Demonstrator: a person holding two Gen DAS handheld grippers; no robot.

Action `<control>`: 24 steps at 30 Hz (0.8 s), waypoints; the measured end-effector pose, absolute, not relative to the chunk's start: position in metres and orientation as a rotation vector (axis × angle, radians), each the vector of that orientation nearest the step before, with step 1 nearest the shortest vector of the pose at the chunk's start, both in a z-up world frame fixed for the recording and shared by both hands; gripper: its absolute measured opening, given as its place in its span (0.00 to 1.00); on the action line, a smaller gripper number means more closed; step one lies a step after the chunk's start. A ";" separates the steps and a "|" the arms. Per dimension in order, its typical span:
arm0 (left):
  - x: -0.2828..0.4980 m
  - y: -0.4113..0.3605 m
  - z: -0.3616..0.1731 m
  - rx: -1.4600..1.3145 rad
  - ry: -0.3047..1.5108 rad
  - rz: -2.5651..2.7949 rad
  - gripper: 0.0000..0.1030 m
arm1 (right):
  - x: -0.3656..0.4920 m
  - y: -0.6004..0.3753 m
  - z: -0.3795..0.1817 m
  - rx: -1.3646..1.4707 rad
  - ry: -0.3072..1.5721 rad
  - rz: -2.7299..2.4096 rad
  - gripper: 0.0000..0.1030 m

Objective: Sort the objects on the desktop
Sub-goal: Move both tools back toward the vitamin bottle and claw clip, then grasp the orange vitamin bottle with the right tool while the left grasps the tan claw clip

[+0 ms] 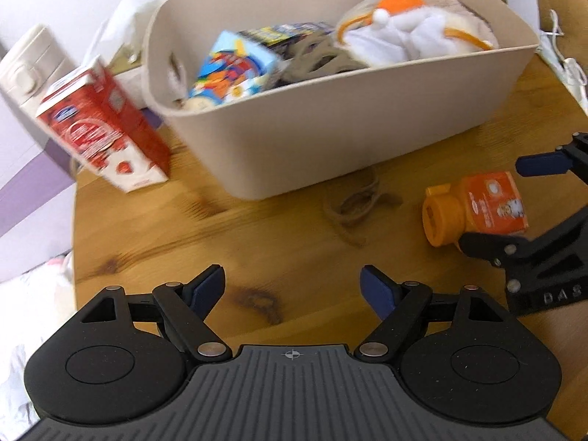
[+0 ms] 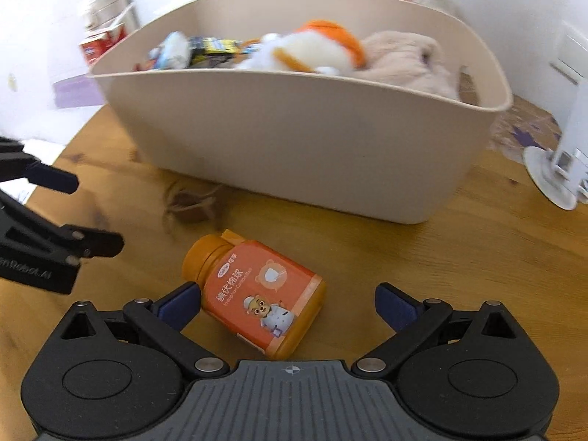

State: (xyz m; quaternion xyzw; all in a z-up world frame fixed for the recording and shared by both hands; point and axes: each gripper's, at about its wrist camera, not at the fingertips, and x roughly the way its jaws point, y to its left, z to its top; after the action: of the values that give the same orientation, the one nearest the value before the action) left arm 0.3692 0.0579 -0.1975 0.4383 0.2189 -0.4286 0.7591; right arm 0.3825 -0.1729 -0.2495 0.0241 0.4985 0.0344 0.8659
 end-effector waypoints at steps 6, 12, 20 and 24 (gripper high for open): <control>0.355 0.046 -0.209 1.006 0.402 -1.035 0.80 | 0.385 -0.199 -0.254 0.054 1.047 0.011 0.99; 0.342 0.041 -0.223 1.078 0.308 -1.131 0.80 | 0.386 -0.215 -0.256 0.007 1.039 0.121 0.99; 0.335 0.034 -0.230 1.123 0.206 -1.180 0.80 | 0.394 -0.212 -0.254 -0.196 1.009 0.377 0.99; 0.335 0.027 -0.231 1.138 0.201 -1.201 0.80 | 0.400 -0.204 -0.253 -0.260 0.992 0.448 0.99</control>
State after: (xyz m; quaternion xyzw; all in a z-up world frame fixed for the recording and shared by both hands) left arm 0.3349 0.0273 -0.2315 0.5055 0.0894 -0.5333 0.6724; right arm 0.3999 -0.2043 -0.2525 -0.1233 0.4704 0.2126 0.8475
